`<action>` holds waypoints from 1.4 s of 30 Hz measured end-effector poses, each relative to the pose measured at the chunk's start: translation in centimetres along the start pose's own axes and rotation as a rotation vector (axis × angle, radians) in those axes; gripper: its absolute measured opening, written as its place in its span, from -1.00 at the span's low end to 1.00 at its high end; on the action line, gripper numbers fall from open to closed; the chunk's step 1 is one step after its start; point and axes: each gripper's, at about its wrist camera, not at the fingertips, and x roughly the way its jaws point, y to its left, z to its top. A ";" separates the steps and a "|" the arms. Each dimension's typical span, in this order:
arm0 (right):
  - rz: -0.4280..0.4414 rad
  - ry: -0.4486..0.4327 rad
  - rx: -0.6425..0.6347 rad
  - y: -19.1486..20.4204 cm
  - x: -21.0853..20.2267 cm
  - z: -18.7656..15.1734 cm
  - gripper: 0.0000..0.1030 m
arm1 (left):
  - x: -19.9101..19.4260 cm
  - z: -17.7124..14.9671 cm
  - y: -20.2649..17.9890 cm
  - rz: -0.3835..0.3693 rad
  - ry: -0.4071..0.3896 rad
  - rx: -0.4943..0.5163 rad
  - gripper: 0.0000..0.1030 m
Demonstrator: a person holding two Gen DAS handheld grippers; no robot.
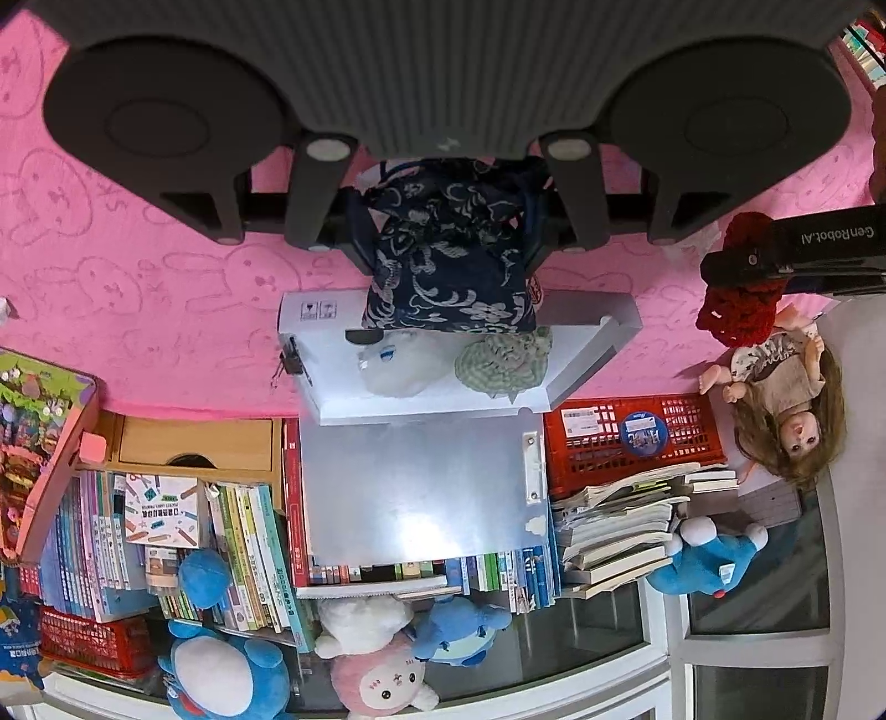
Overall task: Organize objects
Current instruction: 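Carry the navy pouch and red knitted item toward the white box with both grippers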
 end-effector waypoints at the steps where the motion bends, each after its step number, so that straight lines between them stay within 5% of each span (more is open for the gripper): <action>1: 0.000 -0.001 -0.002 -0.1 0.1 0.3 0.08 | 0.2 0.2 -0.1 -0.003 -0.001 0.000 0.05; 31: -0.015 -0.013 0.123 -6.8 4.4 9.0 0.09 | 7.1 8.9 2.0 -0.100 -0.019 -0.089 0.05; 42: -0.090 0.049 0.086 -7.2 11.9 10.3 0.10 | 15.1 10.7 1.3 -0.029 0.053 -0.094 0.05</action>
